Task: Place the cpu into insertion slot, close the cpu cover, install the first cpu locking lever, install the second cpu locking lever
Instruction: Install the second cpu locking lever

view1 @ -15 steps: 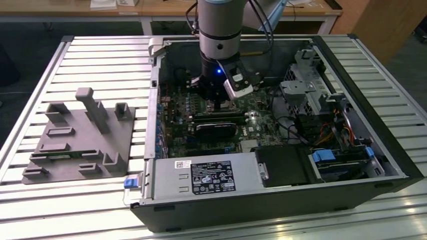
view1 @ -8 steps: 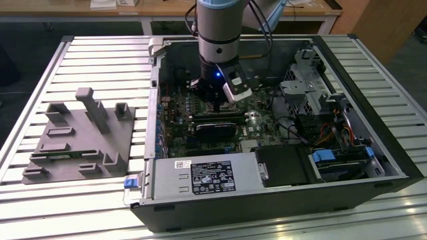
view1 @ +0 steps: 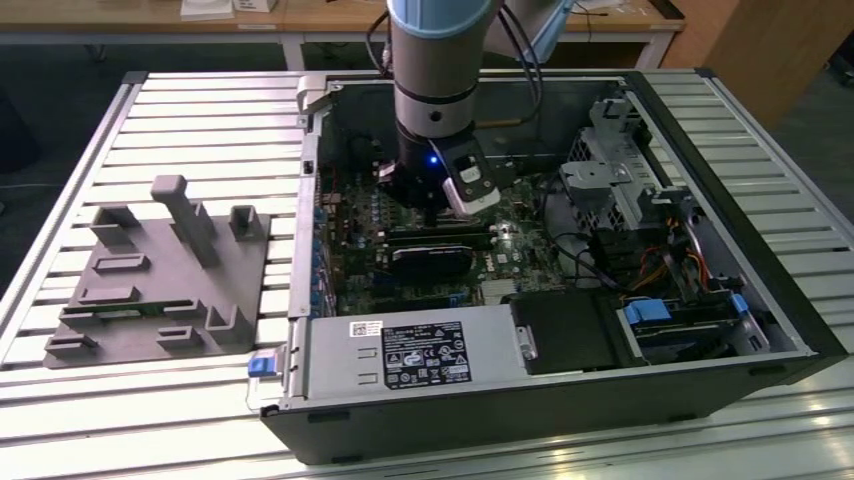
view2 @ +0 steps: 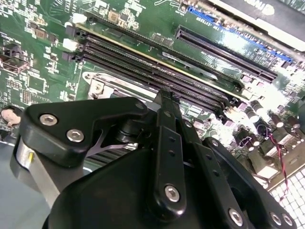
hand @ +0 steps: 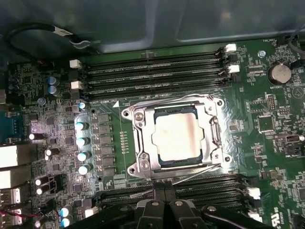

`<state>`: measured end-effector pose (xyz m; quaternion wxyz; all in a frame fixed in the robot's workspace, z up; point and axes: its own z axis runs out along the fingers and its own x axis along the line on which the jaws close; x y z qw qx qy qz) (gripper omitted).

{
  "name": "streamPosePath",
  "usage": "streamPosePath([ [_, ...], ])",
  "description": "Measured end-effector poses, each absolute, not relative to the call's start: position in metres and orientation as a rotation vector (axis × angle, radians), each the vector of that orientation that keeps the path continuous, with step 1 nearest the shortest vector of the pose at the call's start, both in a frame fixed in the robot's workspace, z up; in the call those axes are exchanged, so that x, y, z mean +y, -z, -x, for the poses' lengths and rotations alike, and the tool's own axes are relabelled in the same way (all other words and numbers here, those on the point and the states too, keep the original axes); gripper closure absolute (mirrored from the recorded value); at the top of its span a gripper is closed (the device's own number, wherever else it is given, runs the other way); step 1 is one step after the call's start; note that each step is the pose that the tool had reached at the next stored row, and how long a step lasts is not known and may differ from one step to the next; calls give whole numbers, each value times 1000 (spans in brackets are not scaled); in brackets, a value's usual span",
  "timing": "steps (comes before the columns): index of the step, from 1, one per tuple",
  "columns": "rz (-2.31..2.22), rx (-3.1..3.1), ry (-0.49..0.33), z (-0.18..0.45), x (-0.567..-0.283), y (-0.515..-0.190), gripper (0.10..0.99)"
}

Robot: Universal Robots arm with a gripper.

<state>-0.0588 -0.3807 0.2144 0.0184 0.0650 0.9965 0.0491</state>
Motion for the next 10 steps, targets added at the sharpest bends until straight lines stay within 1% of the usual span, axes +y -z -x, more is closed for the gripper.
streamPosePath([
  [6, -197, 3094, -216, 63, -386, -210, 980],
  [10, -198, 3091, -273, 64, -391, -207, 980],
])
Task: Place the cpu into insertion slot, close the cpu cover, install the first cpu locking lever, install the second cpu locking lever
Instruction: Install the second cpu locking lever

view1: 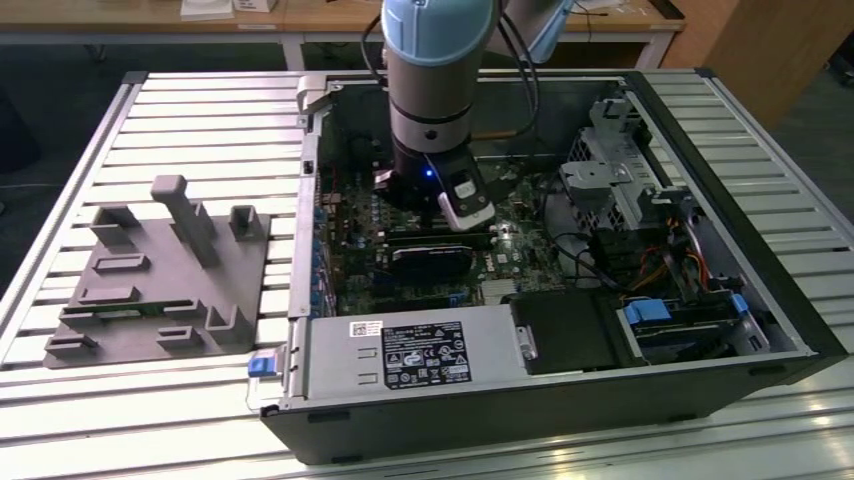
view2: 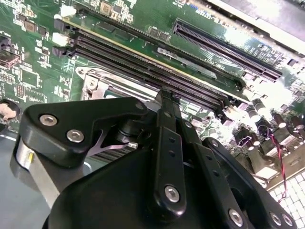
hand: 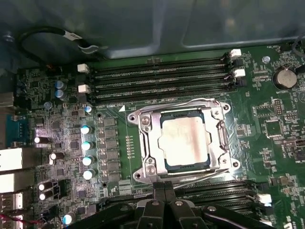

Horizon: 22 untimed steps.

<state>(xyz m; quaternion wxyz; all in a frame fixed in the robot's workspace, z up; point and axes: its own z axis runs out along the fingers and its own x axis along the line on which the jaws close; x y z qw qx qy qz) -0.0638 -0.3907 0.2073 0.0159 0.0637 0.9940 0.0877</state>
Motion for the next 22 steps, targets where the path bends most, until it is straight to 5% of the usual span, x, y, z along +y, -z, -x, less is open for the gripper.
streamPosePath([
  [22, -201, 3078, -454, 77, -404, -199, 980],
])
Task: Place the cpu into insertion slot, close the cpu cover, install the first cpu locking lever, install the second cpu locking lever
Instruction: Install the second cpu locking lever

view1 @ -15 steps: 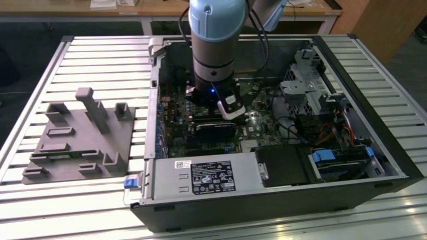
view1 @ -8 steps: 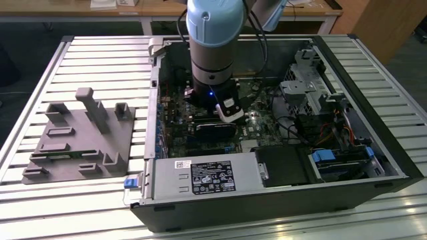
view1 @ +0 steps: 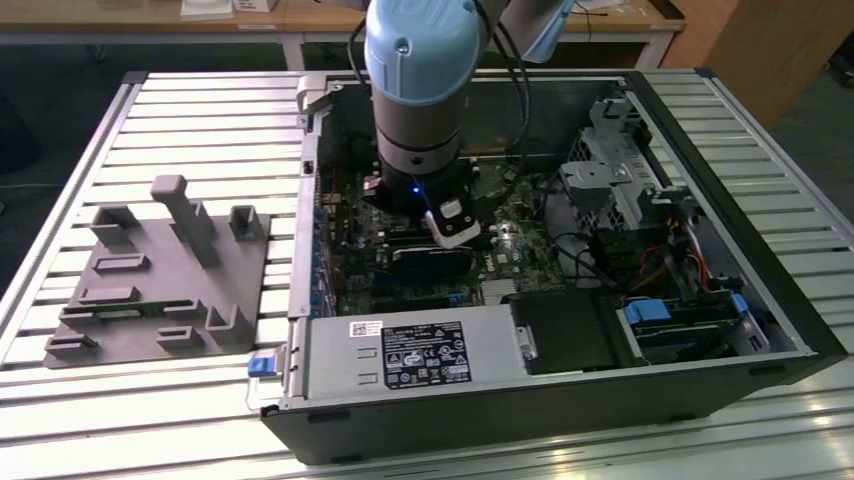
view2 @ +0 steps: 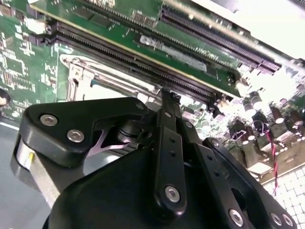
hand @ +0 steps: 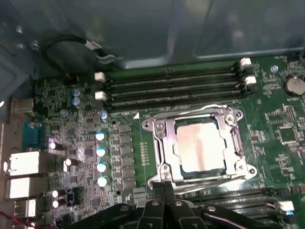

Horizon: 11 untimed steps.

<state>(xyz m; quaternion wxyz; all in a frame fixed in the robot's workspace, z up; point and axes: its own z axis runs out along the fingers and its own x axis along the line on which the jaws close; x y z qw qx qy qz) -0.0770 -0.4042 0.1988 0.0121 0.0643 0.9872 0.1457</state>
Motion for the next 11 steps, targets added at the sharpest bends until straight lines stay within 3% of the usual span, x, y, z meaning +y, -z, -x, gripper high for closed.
streamPosePath([
  [11, -202, 3071, -512, 77, -405, -197, 980],
])
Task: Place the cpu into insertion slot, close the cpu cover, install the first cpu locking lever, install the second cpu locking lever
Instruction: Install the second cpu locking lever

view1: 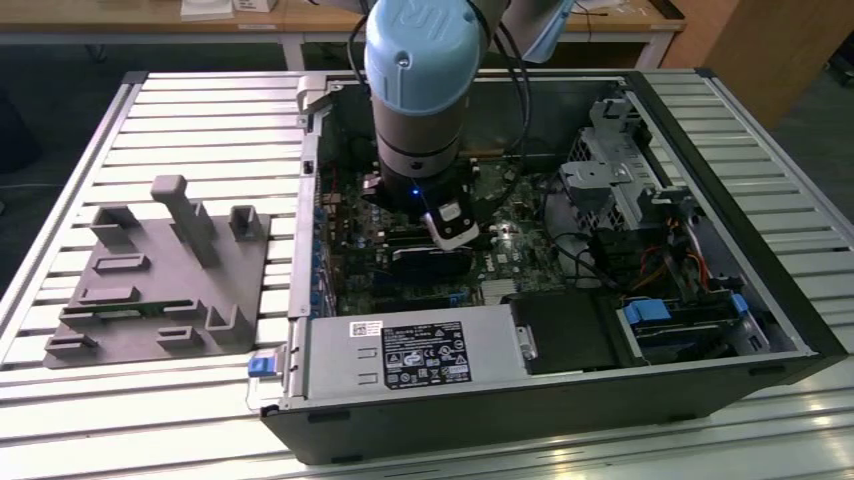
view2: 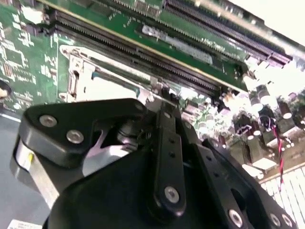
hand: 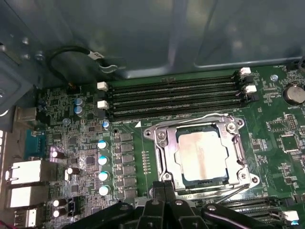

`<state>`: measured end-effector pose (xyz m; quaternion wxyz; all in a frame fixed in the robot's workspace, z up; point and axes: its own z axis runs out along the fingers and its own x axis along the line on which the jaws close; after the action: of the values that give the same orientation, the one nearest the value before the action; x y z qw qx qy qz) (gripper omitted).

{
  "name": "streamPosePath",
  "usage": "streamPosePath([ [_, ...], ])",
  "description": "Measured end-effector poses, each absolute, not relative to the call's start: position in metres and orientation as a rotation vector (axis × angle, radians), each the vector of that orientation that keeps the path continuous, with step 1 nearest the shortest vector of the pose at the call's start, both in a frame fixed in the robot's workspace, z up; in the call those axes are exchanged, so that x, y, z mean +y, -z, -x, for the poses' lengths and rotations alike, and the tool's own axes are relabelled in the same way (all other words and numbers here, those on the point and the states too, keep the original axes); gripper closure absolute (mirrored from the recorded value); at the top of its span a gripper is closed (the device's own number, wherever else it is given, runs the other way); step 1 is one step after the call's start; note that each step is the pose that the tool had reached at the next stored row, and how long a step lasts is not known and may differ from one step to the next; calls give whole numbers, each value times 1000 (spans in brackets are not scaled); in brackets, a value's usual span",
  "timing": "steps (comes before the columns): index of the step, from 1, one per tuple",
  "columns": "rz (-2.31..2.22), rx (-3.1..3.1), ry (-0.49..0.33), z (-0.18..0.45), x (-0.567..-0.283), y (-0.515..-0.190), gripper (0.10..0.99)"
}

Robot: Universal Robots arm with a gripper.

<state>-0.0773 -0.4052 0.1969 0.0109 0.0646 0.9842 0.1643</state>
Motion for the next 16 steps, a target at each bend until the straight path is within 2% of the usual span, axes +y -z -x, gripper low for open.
streamPosePath([
  [16, -201, 3072, -506, 77, -405, -238, 980],
])
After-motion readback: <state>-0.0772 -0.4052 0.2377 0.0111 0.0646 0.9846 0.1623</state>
